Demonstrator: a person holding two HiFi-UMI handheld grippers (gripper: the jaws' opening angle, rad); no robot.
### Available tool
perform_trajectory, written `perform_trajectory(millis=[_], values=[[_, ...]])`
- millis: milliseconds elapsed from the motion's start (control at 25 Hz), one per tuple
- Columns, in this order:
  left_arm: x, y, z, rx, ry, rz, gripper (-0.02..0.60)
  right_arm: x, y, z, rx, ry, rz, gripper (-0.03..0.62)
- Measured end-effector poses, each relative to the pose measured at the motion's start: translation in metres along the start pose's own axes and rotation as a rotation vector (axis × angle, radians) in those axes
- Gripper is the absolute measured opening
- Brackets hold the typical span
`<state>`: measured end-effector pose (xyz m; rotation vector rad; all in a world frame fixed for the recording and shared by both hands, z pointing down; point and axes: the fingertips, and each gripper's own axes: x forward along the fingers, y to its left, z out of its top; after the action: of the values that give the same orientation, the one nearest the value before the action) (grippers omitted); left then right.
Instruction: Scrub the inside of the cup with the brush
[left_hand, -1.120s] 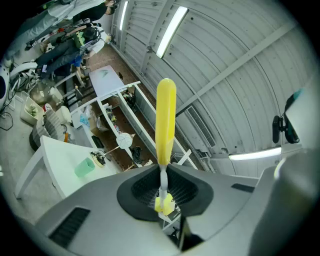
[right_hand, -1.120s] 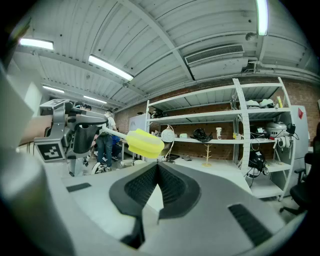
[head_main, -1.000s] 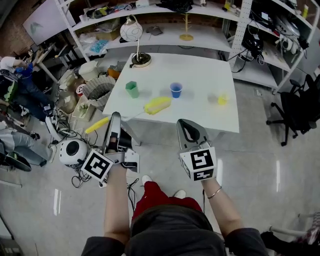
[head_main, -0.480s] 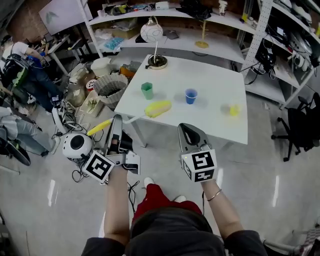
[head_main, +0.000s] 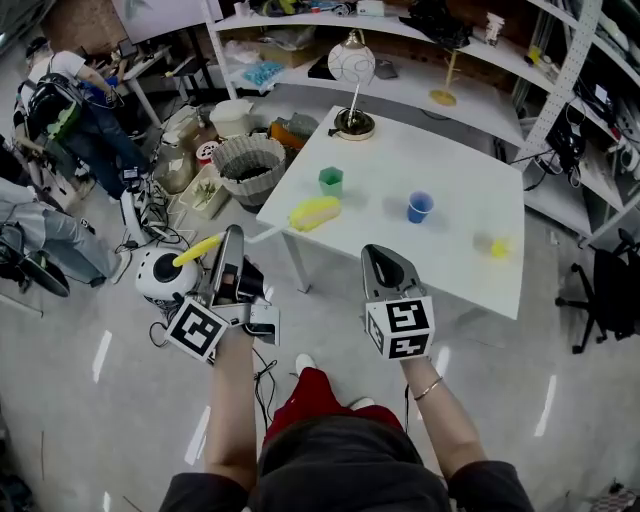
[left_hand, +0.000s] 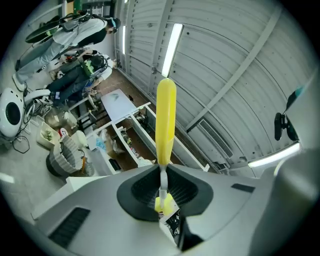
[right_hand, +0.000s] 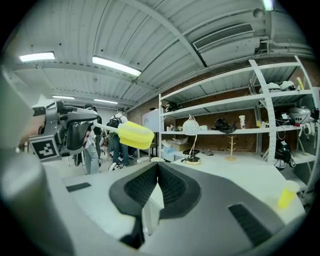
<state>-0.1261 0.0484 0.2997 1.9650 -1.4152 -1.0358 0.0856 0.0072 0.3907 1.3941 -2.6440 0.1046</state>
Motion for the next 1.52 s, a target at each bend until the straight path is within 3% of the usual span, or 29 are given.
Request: perform_trajectory(millis=[640, 1000, 1280, 1520], values=[[0.043, 0.085, 0.048, 0.000, -0.010, 0.078, 0.043, 0.110, 0.014, -0.006, 0.014, 0.027, 0.012, 0.018], [0.074, 0.132, 0.067, -0.019, 0.011, 0.083, 0.043, 0.164, 0.007, -0.020, 0.054, 0.061, -0.037, 0.018], [0.093, 0.159, 0.072, -0.045, 0.037, 0.083, 0.043, 0.193, -0.006, -0.037, 0.069, 0.109, -0.128, 0.018], [0.101, 0.180, 0.073, -0.064, 0.053, 0.095, 0.043, 0.216, -0.005, -0.058, 0.092, 0.183, -0.138, 0.021]])
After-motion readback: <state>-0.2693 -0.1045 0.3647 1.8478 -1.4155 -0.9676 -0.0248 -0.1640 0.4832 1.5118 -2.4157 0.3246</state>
